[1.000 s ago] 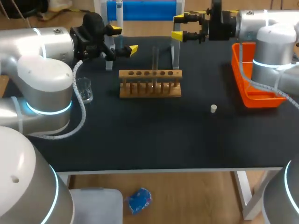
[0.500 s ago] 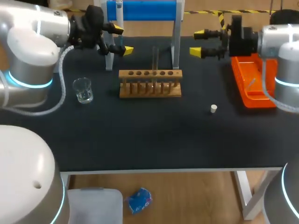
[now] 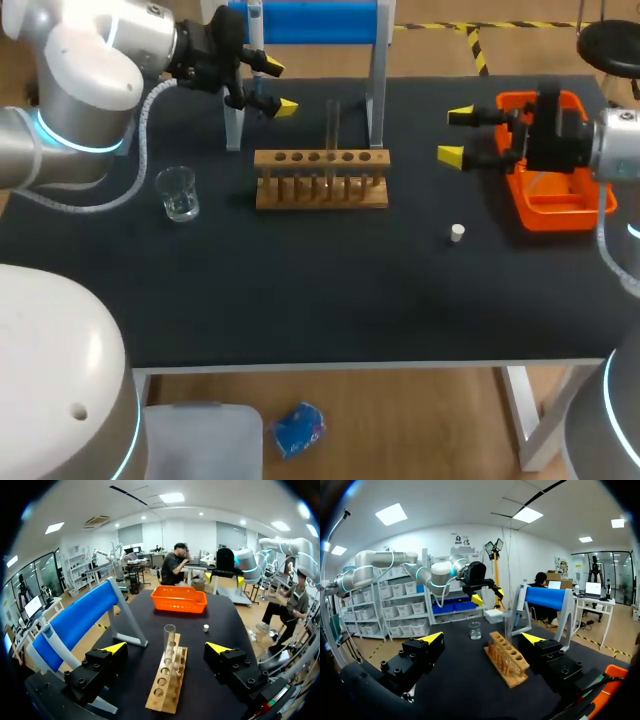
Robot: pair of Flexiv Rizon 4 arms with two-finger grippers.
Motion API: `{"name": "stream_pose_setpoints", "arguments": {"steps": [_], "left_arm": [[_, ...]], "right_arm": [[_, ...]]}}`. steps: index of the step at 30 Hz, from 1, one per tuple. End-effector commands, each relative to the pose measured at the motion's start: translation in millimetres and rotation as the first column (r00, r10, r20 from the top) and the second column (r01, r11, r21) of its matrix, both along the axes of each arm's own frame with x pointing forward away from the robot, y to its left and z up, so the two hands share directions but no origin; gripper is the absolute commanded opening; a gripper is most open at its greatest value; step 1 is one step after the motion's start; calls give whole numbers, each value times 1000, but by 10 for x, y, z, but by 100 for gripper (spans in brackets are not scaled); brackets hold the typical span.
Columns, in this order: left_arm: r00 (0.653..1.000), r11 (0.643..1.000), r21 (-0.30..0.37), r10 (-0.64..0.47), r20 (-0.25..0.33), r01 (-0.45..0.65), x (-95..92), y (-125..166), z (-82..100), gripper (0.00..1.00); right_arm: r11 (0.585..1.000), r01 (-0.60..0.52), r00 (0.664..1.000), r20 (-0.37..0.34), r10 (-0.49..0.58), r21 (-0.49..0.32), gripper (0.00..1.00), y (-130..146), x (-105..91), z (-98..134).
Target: Invert the test tube, pick up the pipette, mount the tip to pipette, aspirate from beaker and dispense into the tube, eject the tip, return the pipette, and cap with the stopper.
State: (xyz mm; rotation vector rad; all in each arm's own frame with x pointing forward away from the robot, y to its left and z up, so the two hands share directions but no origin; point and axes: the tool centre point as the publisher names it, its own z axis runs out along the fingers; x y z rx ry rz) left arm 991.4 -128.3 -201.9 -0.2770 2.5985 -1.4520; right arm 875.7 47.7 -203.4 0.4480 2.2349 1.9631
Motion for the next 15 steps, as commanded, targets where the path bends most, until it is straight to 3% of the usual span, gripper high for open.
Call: {"name": "stream_pose_setpoints", "arguments": {"steps": [1,11,15], "left_arm": [[1000,1000,1,-5,-4,5,10,5,2,100],[1000,999,24,23,-7,-22,58,-15,-53,100],[999,998,49,47,-10,-46,158,-92,-127,100]], "right_arm": [[1000,11,1000,1,-11,-4,100,3,-38,14],[1000,11,1000,1,-11,-4,100,3,-38,14],[997,43,999,-14,-44,-68,100,-62,-72,-126]]}}
